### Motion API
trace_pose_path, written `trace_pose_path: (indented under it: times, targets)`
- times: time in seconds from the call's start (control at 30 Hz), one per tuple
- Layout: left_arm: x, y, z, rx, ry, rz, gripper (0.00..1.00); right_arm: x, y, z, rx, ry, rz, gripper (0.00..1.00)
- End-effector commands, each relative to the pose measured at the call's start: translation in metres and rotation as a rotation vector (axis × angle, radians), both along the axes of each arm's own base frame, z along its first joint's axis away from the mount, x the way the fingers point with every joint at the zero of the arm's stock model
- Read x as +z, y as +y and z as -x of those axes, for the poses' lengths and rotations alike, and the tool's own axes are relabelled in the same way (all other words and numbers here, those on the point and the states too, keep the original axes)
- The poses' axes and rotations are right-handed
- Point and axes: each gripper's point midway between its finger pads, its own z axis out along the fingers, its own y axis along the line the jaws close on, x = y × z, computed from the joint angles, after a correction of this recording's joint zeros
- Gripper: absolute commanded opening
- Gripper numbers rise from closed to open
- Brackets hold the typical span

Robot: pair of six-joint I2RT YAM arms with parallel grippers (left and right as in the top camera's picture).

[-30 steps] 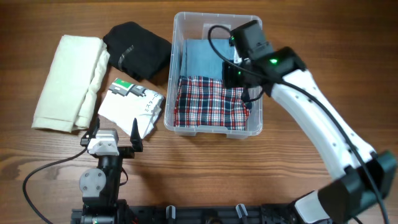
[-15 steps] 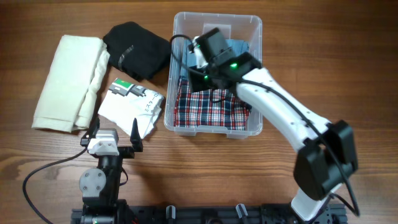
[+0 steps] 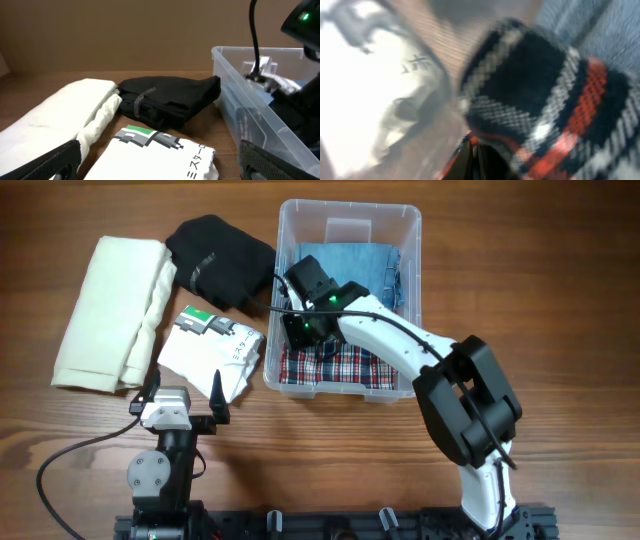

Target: Pack container

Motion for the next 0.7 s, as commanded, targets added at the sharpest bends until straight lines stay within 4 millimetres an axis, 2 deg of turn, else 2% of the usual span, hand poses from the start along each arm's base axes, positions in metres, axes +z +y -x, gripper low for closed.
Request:
trace_pose_path:
  times: [0.0, 0.1, 0.17, 0.23, 0.43, 0.5, 0.53, 0.67]
  targets:
    - [-0.002, 0.002, 0.000, 0.004, -0.001, -0.019, 1.00, 0.103, 0.000, -0.016, 0.015, -0.205, -0.114, 0.04]
    - [-0.002, 0.002, 0.000, 0.004, 0.000, -0.019, 1.00, 0.143, -0.027, -0.024, -0.065, -0.327, -0.058, 0.04]
    - [-0.002, 0.002, 0.000, 0.004, -0.001, -0.019, 1.00, 0.151, -0.040, -0.026, -0.102, -0.360, -0.010, 0.04]
    - [-0.002, 0.002, 0.000, 0.004, -0.001, -0.019, 1.00, 0.146, -0.054, -0.027, -0.128, -0.353, 0.045, 0.04]
    - [-0.002, 0.002, 0.000, 0.004, 0.000, -0.019, 1.00, 0.098, -0.081, -0.029, -0.166, -0.262, 0.152, 0.04]
    - [-0.002, 0.002, 0.000, 0.004, 0.000, -0.019, 1.00, 0.071, -0.093, -0.029, -0.198, -0.213, 0.213, 0.04]
    - [-0.002, 0.002, 0.000, 0.004, -0.001, -0.019, 1.00, 0.052, -0.102, -0.027, -0.230, -0.171, 0.255, 0.04]
    - [-0.002, 0.002, 0.000, 0.004, -0.001, -0.019, 1.00, 0.003, -0.120, -0.021, -0.239, -0.069, 0.333, 0.04]
